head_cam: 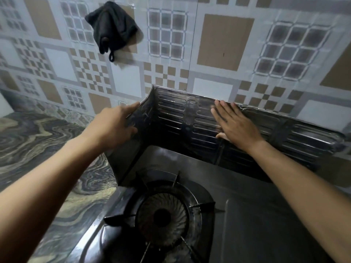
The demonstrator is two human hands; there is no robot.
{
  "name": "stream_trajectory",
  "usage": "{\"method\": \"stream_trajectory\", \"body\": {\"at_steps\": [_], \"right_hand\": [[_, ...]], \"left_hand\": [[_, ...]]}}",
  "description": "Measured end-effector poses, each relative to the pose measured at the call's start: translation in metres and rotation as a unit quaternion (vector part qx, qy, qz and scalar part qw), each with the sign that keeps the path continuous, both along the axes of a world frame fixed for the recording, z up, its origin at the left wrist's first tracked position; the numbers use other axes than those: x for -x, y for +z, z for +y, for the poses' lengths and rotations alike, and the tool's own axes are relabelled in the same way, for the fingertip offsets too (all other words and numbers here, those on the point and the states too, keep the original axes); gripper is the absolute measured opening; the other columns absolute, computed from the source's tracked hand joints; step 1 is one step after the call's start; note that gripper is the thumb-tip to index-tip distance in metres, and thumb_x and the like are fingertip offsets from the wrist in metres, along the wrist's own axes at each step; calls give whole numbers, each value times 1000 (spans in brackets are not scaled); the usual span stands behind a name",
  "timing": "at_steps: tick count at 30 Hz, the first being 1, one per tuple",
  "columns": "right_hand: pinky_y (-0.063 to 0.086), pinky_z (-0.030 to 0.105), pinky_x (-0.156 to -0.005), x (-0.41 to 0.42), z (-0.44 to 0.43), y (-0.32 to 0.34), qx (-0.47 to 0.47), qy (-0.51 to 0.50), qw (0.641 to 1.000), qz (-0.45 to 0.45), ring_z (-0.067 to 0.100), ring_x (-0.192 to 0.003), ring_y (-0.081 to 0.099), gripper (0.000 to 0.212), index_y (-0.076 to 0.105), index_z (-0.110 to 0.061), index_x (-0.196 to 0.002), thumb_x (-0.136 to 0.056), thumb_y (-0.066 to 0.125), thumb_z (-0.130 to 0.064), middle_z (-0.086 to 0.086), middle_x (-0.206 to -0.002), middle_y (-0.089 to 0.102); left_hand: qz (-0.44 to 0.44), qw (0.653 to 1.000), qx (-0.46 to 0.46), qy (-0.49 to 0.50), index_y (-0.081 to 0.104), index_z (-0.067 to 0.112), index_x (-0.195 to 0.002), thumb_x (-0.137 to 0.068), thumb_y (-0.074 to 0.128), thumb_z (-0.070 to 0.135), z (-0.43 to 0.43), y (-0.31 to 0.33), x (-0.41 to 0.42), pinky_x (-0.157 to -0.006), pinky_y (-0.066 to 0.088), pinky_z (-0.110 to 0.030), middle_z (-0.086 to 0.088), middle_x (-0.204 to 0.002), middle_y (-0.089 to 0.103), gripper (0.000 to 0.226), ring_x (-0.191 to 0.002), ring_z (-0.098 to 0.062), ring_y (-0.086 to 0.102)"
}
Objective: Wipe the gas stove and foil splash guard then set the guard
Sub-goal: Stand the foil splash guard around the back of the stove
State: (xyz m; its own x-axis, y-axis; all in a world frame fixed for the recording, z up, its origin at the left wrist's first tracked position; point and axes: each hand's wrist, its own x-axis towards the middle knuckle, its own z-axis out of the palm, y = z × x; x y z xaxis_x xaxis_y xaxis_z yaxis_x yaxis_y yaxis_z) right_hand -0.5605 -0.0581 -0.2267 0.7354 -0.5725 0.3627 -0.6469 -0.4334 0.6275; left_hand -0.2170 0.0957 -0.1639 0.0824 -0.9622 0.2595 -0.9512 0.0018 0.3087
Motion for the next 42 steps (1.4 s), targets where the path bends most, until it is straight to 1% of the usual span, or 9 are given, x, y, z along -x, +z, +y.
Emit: {"method": "stream_trajectory", "body": {"at_steps": [5, 8, 12, 16, 19, 24, 29, 33, 42], "right_hand": [[23, 57, -117, -37, 16, 3, -14, 5, 998, -69, 38, -146, 28, 92, 31, -3, -152, -84, 69, -52, 24, -156, 32], [36, 51, -113, -86, 21, 29, -113, 107, 973, -170, 32, -138, 43, 77, 38, -10, -151, -86, 75, -31, 14, -151, 46], [23, 46, -119, -159, 13, 78, -337, 131, 903, -231, 24, -149, 22, 77, 26, -36, -155, -93, 68, -19, -4, -165, 17], [28, 40, -116, -199, -3, 96, -391, 149, 885, -205, 23, -143, 38, 41, 59, -33, -136, -96, 64, -23, -1, -154, 44], [42, 33, -104, -201, -13, 93, -391, 157, 877, -232, 16, -121, 60, 27, 71, -25, -122, -95, 66, -25, -3, -127, 68], [52, 40, -93, -211, -21, 83, -343, 170, 882, -275, 19, -103, 67, 19, 77, -27, -107, -91, 69, -33, -5, -108, 75], [50, 44, -96, -214, -23, 70, -307, 175, 899, -260, 23, -116, 61, 33, 69, -27, -123, -92, 64, -36, -3, -124, 69], [41, 42, -108, -203, -27, 52, -313, 174, 917, -178, 25, -133, 42, 75, 41, -26, -148, -81, 72, -34, 3, -145, 45], [33, 51, -114, -211, -32, 21, -131, 214, 951, -181, 37, -129, 46, 82, 45, -12, -137, -74, 78, -53, 17, -134, 50]], "left_hand": [[57, 998, 7, 12, 40, 25, -152, -80, 76, 12, 8, -5, -1, -106, 42, -32, -6, -142, 57, 81, -129, -26, 56], [95, 995, -8, 10, 41, 22, -152, -75, 78, 10, 7, -5, 1, -108, 34, -24, -2, -146, 53, 85, -135, -19, 50], [113, 993, -13, 37, 48, 25, -147, -81, 73, 9, 9, 2, 5, -95, 44, -24, -5, -130, 67, 72, -118, -18, 63], [85, 995, -2, 43, 69, 28, -124, -84, 65, 8, 14, 6, 9, -75, 45, -28, -6, -107, 76, 46, -102, -25, 68], [74, 996, 5, 53, 70, 20, -119, -88, 62, 11, 16, 5, 12, -72, 43, -31, -12, -106, 75, 33, -102, -33, 67], [60, 995, 8, 77, 64, 17, -123, -91, 57, 10, 15, 2, 11, -72, 40, -29, -16, -110, 73, 33, -105, -37, 65], [67, 993, -1, 94, 64, 17, -121, -91, 64, 15, 16, 3, 11, -71, 41, -28, -14, -106, 74, 30, -103, -34, 66], [49, 993, -69, 80, 55, 17, -124, -82, 74, 21, 21, 5, 7, -79, 50, -34, -11, -108, 70, 46, -102, -33, 64], [-18, 995, -55, 87, 41, 15, -111, -84, 55, 7, 20, -5, 4, -70, 54, -52, -15, -83, 57, 31, -81, -44, 59]]}}
